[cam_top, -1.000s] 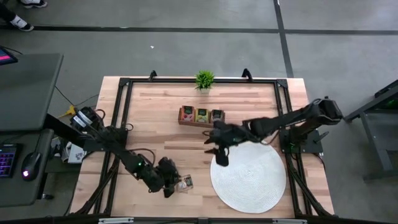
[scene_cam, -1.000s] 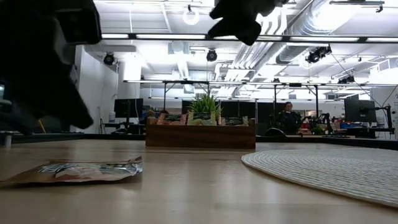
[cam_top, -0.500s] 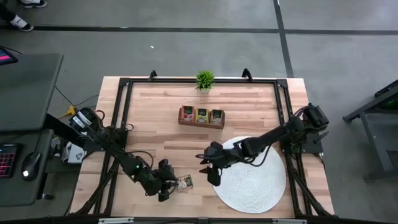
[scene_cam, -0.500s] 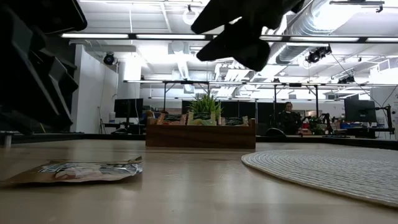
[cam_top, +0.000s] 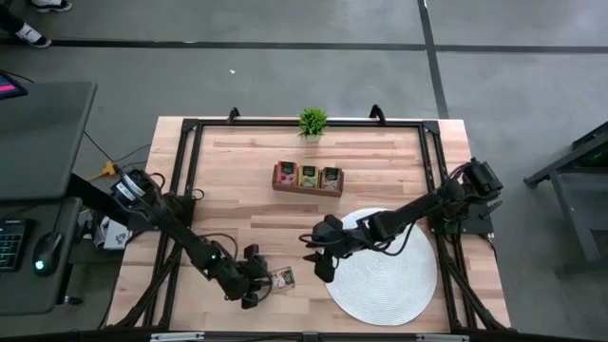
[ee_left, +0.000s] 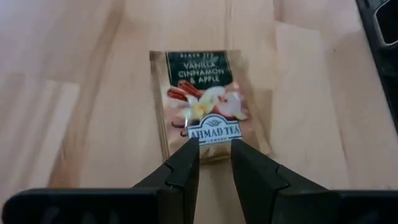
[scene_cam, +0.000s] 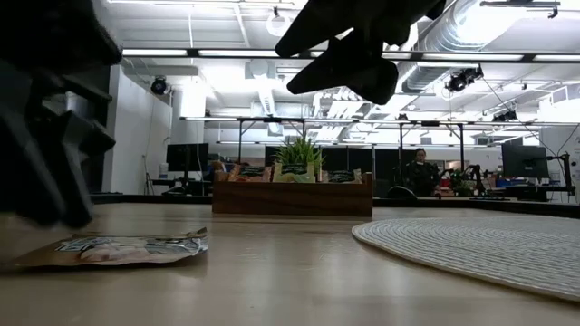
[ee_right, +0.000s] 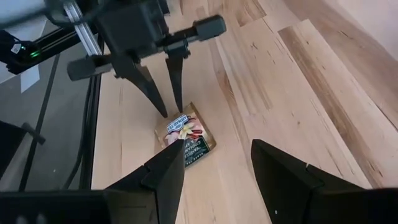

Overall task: Pick & Place Tea
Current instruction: Put the brown tea bag into the right section of the wooden organizer

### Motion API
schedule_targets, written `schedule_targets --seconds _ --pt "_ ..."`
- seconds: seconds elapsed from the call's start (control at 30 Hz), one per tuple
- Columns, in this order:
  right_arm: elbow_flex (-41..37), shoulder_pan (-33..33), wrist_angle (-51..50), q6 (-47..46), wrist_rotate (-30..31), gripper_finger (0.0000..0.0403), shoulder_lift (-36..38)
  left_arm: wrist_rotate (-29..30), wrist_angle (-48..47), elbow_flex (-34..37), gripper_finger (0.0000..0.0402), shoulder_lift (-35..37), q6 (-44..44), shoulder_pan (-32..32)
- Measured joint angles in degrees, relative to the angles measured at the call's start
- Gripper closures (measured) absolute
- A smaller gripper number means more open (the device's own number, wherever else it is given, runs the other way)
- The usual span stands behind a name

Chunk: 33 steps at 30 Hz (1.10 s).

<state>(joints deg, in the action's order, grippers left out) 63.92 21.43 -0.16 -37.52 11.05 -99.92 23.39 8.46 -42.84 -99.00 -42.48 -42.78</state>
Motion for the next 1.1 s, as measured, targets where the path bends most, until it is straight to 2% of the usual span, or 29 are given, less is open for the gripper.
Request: schedule_targets --seconds 0.17,0.37,0.5,0.73,1.1 --pt "0.0 0.0 -0.1 -6.3 -0.5 0.0221 0.0 0.5 1.7 -0.1 0.0309 -2.9 -2.2 0.0" --pt "0.0 0.0 0.5 -23.3 -1.3 0.0221 -1.8 2.5 2.0 -0.3 0.0309 -6.3 -6.6 0.0" --pt "0.0 0.0 2.9 -33.3 -5.9 0.0221 -5.1 3.2 2.4 -0.4 0.0309 -7.6 -7.3 0.0" --pt "0.0 -0.5 5.5 -39.6 -11.1 0.0221 -11.1 4.0 2.2 -0.3 0.0309 -7.7 -7.3 0.0" --pt "0.4 -1.7 12.8 -42.0 -14.8 0.0221 -16.2 5.8 2.8 -0.1 0.0309 -7.9 -7.3 0.0"
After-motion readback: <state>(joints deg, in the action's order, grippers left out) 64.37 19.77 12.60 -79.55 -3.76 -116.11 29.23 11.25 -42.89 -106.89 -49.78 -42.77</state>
